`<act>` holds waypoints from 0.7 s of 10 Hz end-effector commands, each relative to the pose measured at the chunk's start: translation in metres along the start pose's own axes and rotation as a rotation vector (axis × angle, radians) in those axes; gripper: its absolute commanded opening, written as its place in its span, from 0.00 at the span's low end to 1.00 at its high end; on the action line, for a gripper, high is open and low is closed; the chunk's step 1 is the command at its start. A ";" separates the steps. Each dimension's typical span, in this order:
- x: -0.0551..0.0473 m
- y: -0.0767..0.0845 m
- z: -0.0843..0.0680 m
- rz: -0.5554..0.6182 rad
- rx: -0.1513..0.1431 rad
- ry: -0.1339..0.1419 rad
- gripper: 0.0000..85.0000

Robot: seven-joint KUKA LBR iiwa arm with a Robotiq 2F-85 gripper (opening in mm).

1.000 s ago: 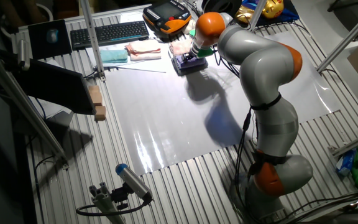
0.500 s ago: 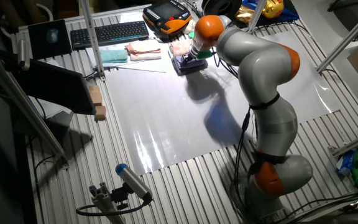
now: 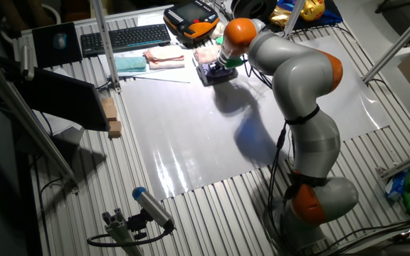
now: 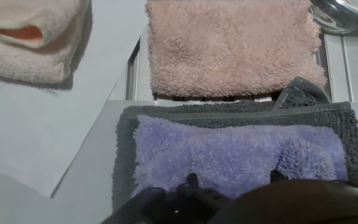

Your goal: Clean the table with a cloth

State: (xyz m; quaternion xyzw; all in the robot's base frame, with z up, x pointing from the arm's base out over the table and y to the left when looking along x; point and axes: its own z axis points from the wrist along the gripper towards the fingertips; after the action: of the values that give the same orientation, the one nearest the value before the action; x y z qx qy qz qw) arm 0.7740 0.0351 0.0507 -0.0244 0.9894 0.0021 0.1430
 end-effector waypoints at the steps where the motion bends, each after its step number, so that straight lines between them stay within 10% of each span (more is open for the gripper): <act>1: 0.000 0.000 0.001 -0.002 0.000 0.001 0.60; 3: 0.000 0.000 0.000 -0.008 -0.002 0.006 0.60; 5: 0.000 0.001 0.000 -0.025 -0.010 0.022 0.20; 7: -0.001 0.001 -0.001 -0.036 -0.013 0.043 0.00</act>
State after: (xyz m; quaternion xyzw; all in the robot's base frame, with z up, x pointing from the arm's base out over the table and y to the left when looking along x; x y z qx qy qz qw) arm 0.7745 0.0365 0.0517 -0.0443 0.9917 0.0054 0.1203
